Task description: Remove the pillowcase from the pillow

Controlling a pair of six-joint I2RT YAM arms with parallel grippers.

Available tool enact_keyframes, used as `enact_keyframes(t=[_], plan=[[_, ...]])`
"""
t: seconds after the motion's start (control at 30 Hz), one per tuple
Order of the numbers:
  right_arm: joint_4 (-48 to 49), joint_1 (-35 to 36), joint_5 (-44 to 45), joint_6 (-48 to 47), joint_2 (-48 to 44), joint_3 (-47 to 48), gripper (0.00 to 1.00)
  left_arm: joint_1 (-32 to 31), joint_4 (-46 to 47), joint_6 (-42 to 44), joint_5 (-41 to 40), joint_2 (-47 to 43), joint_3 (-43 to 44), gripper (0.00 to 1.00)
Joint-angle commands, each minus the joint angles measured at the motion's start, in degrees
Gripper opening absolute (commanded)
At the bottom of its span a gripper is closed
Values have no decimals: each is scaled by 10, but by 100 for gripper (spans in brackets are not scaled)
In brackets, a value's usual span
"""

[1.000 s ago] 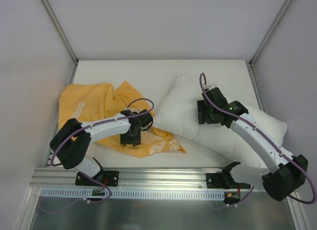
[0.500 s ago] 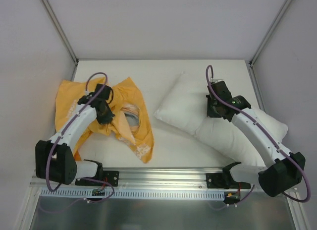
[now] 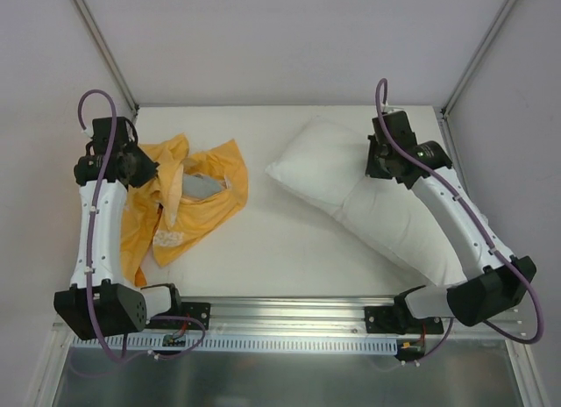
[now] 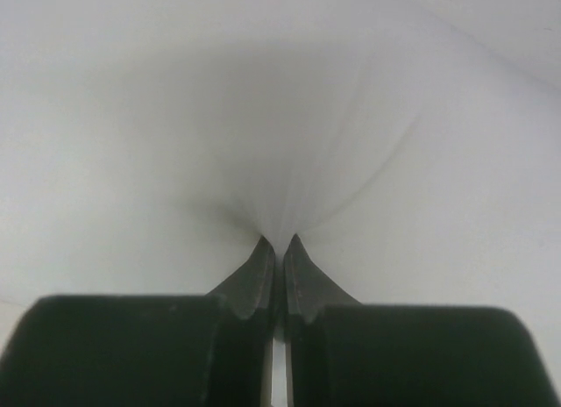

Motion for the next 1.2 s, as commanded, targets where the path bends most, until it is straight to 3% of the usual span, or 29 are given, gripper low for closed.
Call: enact_keyframes(t=[0.0, 0.03, 0.07, 0.13, 0.17, 0.2, 0.3, 0.33, 0.37, 0.43, 0.53, 0.83, 0.93, 1.17], plan=[[44, -3, 12, 22, 17, 75, 1, 12, -22, 20, 41, 7, 27, 1], [49, -3, 12, 24, 25, 81, 1, 14, -22, 22, 43, 8, 29, 6], [58, -3, 15, 30, 45, 91, 1, 15, -22, 23, 52, 11, 29, 38], [60, -3, 21, 31, 72, 105, 1, 16, -23, 32, 65, 14, 31, 81], [60, -4, 19, 31, 88, 121, 1, 15, -25, 36, 77, 15, 32, 95], [61, -5, 15, 24, 120, 127, 1, 14, -27, 39, 80, 16, 36, 99], [23, -6, -27, 14, 168, 171, 38, 15, -38, 51, 76, 9, 48, 99], [17, -5, -41, 14, 175, 173, 66, 15, -45, 59, 70, 6, 51, 99], [19, -5, -46, 15, 170, 170, 78, 15, -48, 64, 64, -1, 54, 99], [32, -5, -50, 17, 136, 141, 93, 15, -52, 73, 51, -9, 60, 99], [35, -5, -36, 15, 96, 119, 99, 14, -58, 79, 56, -24, 59, 99], [19, -9, 50, -4, -96, 17, 96, 7, -57, 87, 77, -80, 4, 99], [17, -8, 91, -2, -160, -39, 96, -17, -57, 87, 88, -101, -12, 99], [-24, -9, 161, -3, -259, -102, 96, -148, -52, 87, 66, -134, -40, 99]])
